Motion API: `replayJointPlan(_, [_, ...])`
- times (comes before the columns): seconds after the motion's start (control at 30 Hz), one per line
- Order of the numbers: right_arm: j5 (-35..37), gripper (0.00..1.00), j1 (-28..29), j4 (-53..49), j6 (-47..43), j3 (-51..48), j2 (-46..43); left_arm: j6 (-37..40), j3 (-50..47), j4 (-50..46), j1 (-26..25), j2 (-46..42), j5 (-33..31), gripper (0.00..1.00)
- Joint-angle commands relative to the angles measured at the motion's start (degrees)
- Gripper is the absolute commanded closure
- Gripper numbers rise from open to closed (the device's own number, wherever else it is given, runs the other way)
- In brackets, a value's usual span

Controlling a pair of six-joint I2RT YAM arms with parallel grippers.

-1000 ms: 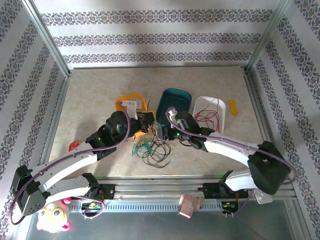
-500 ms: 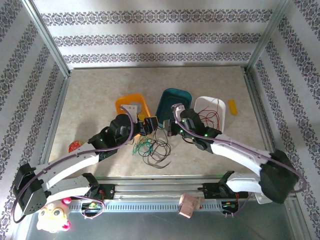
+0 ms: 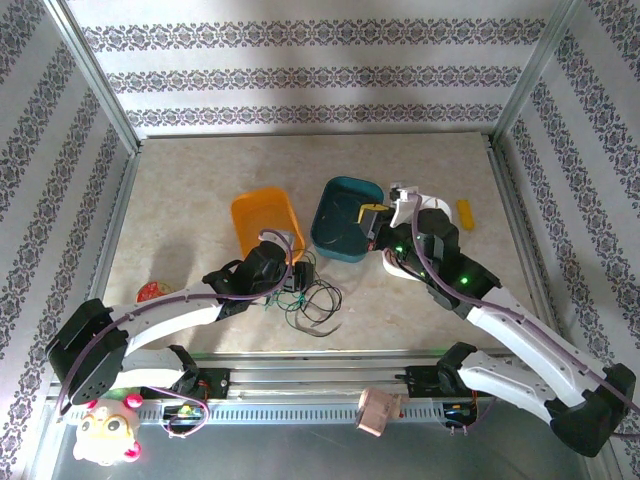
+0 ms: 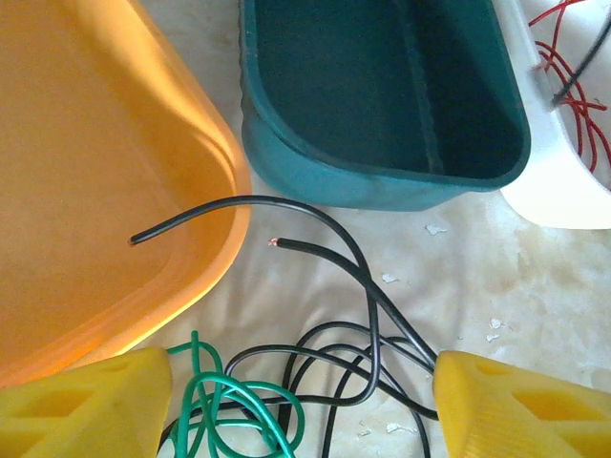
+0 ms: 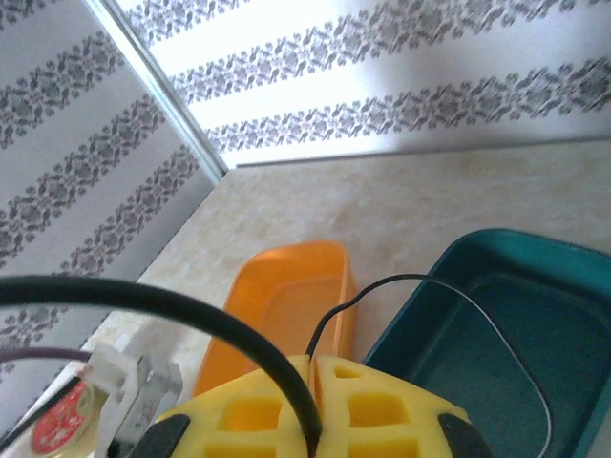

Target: Untangle the cables

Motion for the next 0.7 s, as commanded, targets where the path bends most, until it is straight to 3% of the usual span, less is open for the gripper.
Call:
replayJointPlan(0.0, [1.91,0.98,-2.89,1.85,-2.06,2.21,0.25,-0.19,-1.24,0.92,0.48,0.62,0.41,0.28])
replayJointPlan(0.23, [-8.47,0.98,-12.58,5.15,0.26,4.72,10.59,-0.47,-1.16,0.89,0.13,0.06,-0.84,0.27])
replayJointPlan(0.43, [-14.87,0.97,-15.05,6.57,1.33,7.50,20.08,-0.73,-1.23,0.89,0.04,-0.43,-1.44,0.26])
replayJointPlan(0.67, [-11.54,0.92,-15.15,6.98,4.97,6.58,29.67,-0.82,-0.90,0.49,-0.05,-0.70,-1.74,0.26])
